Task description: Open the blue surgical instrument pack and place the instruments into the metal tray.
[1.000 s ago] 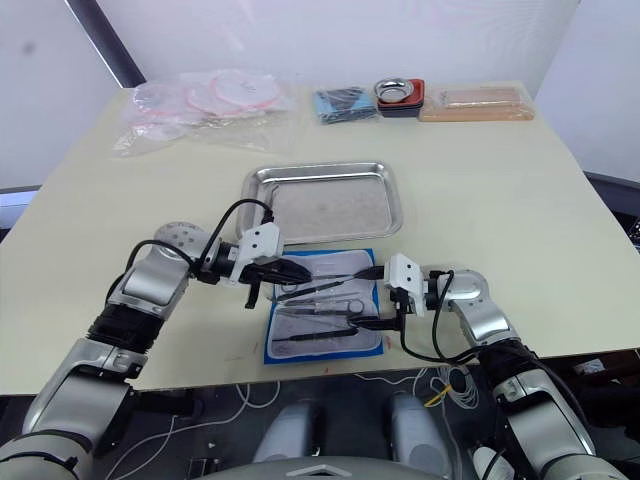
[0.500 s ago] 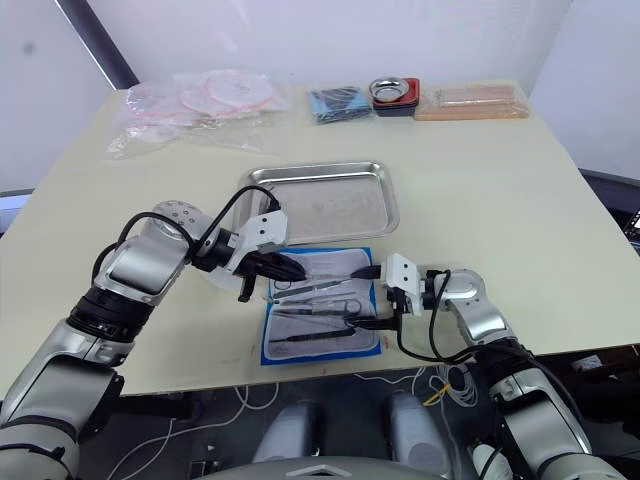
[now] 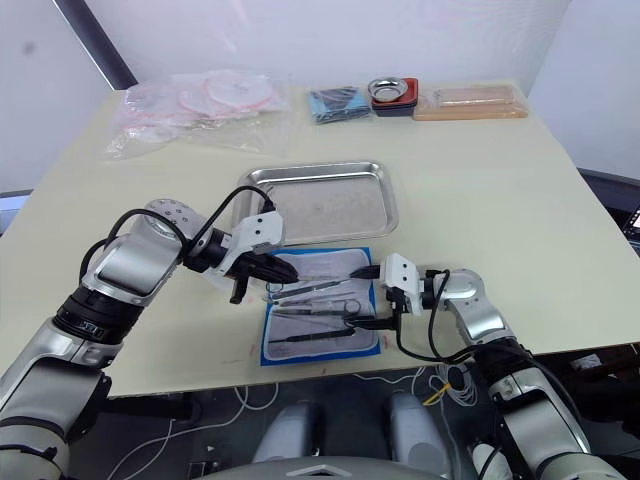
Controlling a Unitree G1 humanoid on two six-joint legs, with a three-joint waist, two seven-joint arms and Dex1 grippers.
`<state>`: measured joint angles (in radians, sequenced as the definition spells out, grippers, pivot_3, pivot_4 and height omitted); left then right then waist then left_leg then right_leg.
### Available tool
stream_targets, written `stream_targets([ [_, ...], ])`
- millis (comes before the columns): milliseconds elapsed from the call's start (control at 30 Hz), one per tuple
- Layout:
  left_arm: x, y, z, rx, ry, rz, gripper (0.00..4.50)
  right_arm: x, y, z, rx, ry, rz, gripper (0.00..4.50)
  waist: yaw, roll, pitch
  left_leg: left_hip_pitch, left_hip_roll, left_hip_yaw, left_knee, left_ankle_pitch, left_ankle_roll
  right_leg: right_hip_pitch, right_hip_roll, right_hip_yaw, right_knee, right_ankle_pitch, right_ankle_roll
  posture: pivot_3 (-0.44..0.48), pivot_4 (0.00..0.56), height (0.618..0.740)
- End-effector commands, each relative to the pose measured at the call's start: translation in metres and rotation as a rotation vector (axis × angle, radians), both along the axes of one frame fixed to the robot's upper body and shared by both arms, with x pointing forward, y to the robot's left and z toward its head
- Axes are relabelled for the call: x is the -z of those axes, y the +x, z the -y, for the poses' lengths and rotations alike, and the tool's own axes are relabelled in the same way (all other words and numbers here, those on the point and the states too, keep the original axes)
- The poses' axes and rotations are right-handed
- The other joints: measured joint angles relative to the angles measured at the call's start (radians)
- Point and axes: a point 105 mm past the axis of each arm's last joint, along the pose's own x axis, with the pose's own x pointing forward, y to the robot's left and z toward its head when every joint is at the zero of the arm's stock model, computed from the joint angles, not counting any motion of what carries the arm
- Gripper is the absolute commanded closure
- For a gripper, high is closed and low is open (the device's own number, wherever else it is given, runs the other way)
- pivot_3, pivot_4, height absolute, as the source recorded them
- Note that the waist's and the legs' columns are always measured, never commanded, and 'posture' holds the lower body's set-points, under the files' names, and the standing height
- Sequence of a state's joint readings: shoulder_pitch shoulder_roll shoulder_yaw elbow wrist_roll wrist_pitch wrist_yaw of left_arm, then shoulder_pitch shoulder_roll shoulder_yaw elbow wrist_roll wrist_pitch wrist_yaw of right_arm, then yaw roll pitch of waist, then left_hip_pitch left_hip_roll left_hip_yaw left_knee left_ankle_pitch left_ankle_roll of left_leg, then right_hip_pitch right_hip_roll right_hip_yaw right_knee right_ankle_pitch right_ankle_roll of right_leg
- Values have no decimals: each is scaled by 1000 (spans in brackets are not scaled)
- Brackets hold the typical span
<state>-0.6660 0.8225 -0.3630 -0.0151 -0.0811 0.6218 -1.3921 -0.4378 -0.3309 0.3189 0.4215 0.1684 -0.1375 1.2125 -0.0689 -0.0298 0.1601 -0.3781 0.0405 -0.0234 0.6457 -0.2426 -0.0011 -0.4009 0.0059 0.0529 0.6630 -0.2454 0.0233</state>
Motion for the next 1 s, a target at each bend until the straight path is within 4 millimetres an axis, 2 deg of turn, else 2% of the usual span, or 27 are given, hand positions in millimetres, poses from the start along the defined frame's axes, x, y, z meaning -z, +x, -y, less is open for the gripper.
stream_targets([
  [33, -17, 0, -1, 22, 7, 40, 4479, 48, -14, 8, 24, -144, -132, 0, 0, 0, 0, 0, 0, 0, 0, 0, 0, 0, 0, 0, 0, 0, 0, 0, 150, 740],
  [500, -22, -6, -23, 3, 58, 22, 4479, 49, -15, 7, 22, -142, -135, 0, -1, 0, 0, 0, 0, 0, 0, 0, 0, 0, 0, 0, 0, 0, 0, 0, 150, 740],
  [800, -37, -10, -45, -52, 88, 50, 4479, 49, -15, 4, 6, -143, -134, 0, -4, -1, 0, 1, 1, 0, 0, 0, 0, 0, 1, 0, 0, 0, 0, 0, 150, 740],
  [933, -46, -16, -49, -53, 83, 63, 4479, 49, -14, 2, -6, -147, -131, 0, -4, -1, 0, 1, 2, 0, 0, 0, 0, 0, 2, 0, 0, 0, 0, 0, 150, 740],
  [1000, -53, -12, -49, -77, 53, 100, 4479, 49, -14, 2, -9, -148, -131, 0, -3, -1, 0, 1, 2, 0, 0, 0, 0, 0, 2, 0, 1, 0, 0, 0, 150, 740],
])
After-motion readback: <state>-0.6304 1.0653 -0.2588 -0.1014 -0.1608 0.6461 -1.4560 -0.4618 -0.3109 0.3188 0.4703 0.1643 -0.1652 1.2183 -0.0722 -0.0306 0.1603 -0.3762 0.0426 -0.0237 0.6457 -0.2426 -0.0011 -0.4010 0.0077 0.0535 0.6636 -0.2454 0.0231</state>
